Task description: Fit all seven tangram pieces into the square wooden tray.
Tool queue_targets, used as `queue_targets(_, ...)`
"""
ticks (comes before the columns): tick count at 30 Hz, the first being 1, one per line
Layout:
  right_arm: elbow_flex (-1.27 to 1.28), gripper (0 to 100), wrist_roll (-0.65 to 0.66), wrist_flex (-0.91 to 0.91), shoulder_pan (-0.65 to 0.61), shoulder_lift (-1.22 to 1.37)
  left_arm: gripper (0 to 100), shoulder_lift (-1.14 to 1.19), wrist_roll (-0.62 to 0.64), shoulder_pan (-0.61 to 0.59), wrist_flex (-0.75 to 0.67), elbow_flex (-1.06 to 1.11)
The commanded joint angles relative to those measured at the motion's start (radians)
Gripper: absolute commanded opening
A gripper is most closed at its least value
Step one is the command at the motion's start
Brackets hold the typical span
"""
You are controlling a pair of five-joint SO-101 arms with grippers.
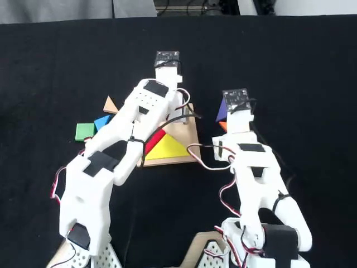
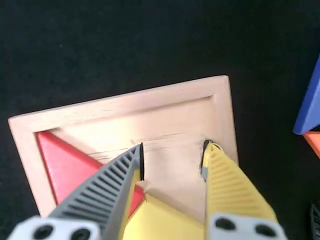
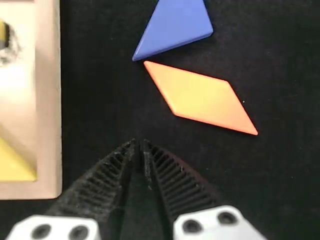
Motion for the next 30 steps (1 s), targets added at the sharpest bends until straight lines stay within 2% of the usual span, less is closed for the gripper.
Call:
queue_targets(1, -0.036, 1.1, -0.011, -0.021, 0.017, -0.042, 21, 0.006, 0.0, -0.001, 0.008, -0.015)
queue_targets(14, -0.038, 1.1, -0.011, -0.021, 0.017, -0.038, 21, 0.012, -0.002, 0.01, 0.16, 0.018)
queue_targets(24, -0.035, 1.1, -0.009, -0.021, -0.012, -0.038, 21, 0.003, -0.003, 0.013, 0.167, 0.036)
queue_targets(30, -0.035, 1.1, -0.009, -0.021, -0.011, -0.038, 21, 0.002, -0.06, 0.094, 0.186, 0.041)
